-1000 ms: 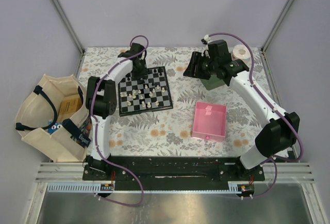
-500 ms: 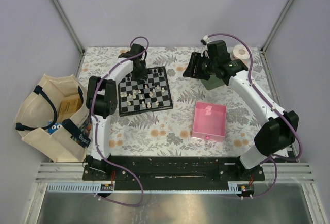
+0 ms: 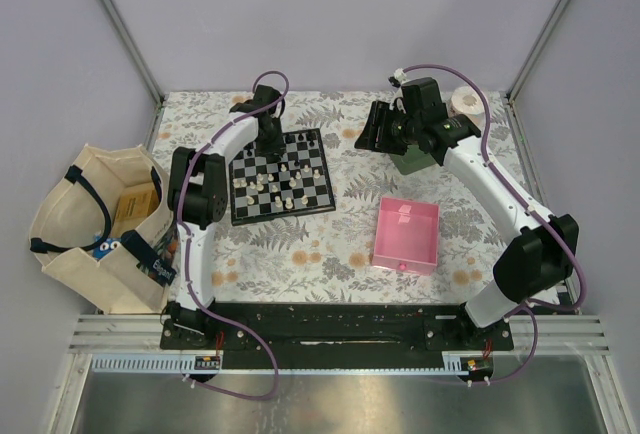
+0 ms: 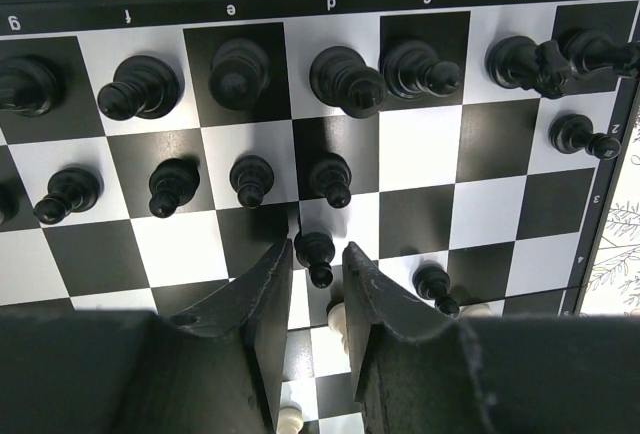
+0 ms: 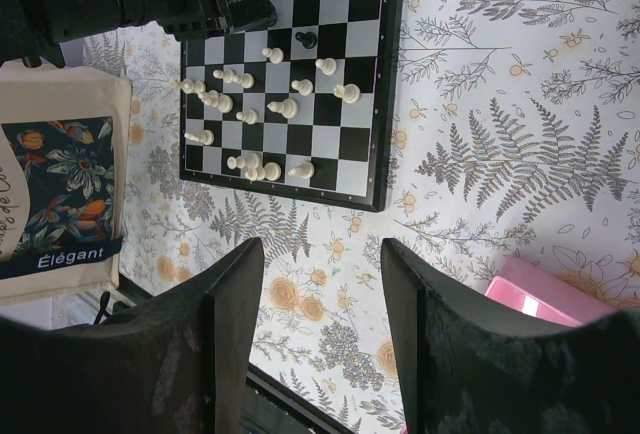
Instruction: Set up the chess pieces on the board
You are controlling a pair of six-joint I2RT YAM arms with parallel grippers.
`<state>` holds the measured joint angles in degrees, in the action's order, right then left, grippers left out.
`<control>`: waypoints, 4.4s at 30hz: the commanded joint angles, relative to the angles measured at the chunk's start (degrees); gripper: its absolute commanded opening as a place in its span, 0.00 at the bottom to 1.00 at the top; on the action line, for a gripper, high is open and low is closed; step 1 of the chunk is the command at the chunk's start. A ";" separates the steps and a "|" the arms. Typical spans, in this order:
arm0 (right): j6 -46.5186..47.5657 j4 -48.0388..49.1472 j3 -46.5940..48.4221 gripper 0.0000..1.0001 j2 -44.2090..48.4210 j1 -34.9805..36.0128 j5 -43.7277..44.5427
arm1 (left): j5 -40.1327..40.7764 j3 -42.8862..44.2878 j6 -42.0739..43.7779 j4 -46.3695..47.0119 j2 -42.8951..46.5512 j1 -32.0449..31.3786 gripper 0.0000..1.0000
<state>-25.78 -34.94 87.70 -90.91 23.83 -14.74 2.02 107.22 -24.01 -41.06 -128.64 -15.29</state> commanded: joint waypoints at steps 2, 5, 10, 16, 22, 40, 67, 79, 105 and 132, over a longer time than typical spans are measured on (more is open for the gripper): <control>-0.06 1.54 0.28 0.59 -0.05 -0.37 -1.69 | 0.70 0.45 0.02 0.54 0.58 -0.09 0.26; -0.06 1.45 0.28 0.59 -0.23 -0.37 -1.78 | 0.79 0.18 0.19 0.72 1.11 -0.09 0.20; -0.15 1.54 0.10 0.59 -0.32 -0.37 -1.69 | 0.62 -0.34 0.19 0.63 2.07 -0.18 0.08; -0.15 1.54 -0.07 0.59 -0.32 -0.28 -1.87 | -0.44 -0.17 0.02 0.63 3.83 -1.14 0.00; -0.15 1.45 -0.25 0.59 0.03 -0.37 -1.61 | -1.06 3.34 -0.07 0.63 3.22 -3.43 0.00; 0.99 0.93 -1.22 0.59 0.83 -0.37 -0.73 | 1.94 11.87 0.28 0.01 -3.63 -3.78 0.00; 0.73 0.57 -0.60 0.59 -0.32 -0.54 -2.22 | 4.57 13.19 0.89 0.10 -6.01 -3.78 0.03; 0.73 0.49 -0.43 0.59 -0.58 -0.54 -2.22 | 4.75 14.86 1.07 -0.51 -7.85 -3.61 0.07; 0.91 0.40 -0.78 0.59 -0.67 -0.72 -3.01 | 5.80 14.07 0.37 -0.60 -8.21 -3.17 0.27; -0.32 0.31 -1.13 0.59 -0.67 -0.63 -4.24 | 0.61 1.16 0.10 5.73 5.76 -3.96 0.41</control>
<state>-25.80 -35.03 86.32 -91.79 23.57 -17.65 3.49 110.85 -23.99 -38.33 -128.49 -18.79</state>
